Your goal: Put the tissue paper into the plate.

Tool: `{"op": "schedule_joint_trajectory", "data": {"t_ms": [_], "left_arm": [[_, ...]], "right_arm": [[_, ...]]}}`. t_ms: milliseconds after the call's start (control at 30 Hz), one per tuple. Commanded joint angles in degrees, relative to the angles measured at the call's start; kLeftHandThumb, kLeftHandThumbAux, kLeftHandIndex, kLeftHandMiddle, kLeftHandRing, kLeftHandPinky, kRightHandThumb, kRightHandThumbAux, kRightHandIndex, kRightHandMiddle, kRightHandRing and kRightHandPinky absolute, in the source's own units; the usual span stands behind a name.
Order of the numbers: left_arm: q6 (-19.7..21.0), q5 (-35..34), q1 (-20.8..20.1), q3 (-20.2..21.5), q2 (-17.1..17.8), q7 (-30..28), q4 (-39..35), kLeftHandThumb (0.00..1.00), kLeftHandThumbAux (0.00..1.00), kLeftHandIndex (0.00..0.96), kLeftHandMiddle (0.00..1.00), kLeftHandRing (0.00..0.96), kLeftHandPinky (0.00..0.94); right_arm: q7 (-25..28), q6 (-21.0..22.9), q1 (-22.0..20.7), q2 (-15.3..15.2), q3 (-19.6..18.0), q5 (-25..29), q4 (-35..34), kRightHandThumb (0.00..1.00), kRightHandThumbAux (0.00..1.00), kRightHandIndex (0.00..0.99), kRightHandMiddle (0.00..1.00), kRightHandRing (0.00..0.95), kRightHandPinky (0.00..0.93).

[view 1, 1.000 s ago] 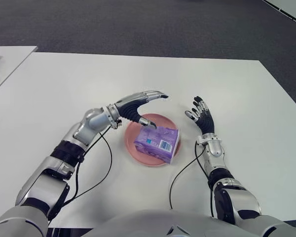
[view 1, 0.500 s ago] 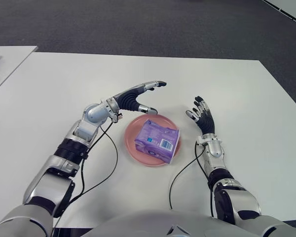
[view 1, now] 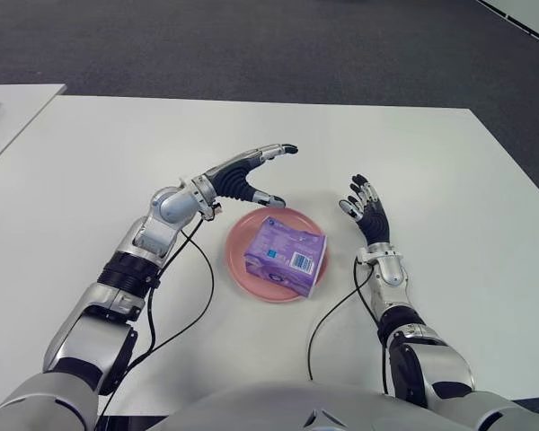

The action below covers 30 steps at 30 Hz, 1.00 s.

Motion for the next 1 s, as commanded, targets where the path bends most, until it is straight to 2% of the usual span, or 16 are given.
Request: {"op": "schedule_joint_trajectory", "data": {"t_ms": [33,167,300,433,500,633,767,900,1000], "left_arm": [[-0.5,-0.7,0.9,1.4,0.1,0.8,1.2,0.0,0.543,0.0,0.0,0.0,0.0],[-0.8,-7.9,-0.3,4.5,-0.4,-1.9,3.4,0.0,0.533,0.0,0.0,0.0,0.0],[2.1,-15.7,-2.6,8.7,-3.6,-2.2,6.5,0.0,0.505,0.0,0.0,0.0,0.0],[9.9,-19.7,-2.0,13.5,-8.7,5.5,3.7,0.0,0.454,0.0,0.0,0.0,0.0],[11.7,-19.9,-2.1,15.4,-10.3,9.3,3.1,0.0,0.417,0.0,0.0,0.0,0.0],[13.0,-18.8,-2.0,17.3,-10.7,12.9,3.7,0.0,0.359,0.0,0.0,0.0,0.0],[7.4,-17.7,-0.6,18.8,-11.8,16.0,11.5,0.0,0.317,0.0,0.0,0.0,0.0],[4.1,-16.3,0.0,18.6,-13.2,18.1,14.6,0.0,0.304,0.0,0.0,0.0,0.0],[0.8,-14.3,2.0,18.1,-15.0,21.1,17.5,0.0,0.301,0.0,0.0,0.0,0.0]], "right_arm": [[-0.7,1.7,3.6,0.9,0.2,-0.8,2.9,0.0,0.579,0.0,0.0,0.0,0.0],[-1.1,1.9,3.5,0.9,0.4,-0.9,3.1,0.0,0.573,0.0,0.0,0.0,0.0],[-1.4,1.4,3.5,0.9,0.4,-0.9,3.4,0.0,0.575,0.0,0.0,0.0,0.0],[-1.1,-0.1,3.6,0.9,0.5,-0.9,3.6,0.0,0.592,0.0,0.0,0.0,0.0],[-0.9,-1.0,3.7,0.8,0.5,-0.9,3.7,0.0,0.598,0.0,0.0,0.0,0.0],[-0.9,-1.3,3.5,0.7,0.6,-1.0,4.0,0.0,0.599,0.0,0.0,0.0,0.0],[-0.7,-0.6,3.1,0.6,0.6,-0.9,4.4,0.0,0.591,0.0,0.0,0.0,0.0],[-0.4,-0.3,2.9,0.6,0.4,-0.6,4.6,0.0,0.586,0.0,0.0,0.0,0.0],[0.1,-0.6,3.0,0.5,0.1,-0.3,5.2,0.0,0.595,0.0,0.0,0.0,0.0]]}}
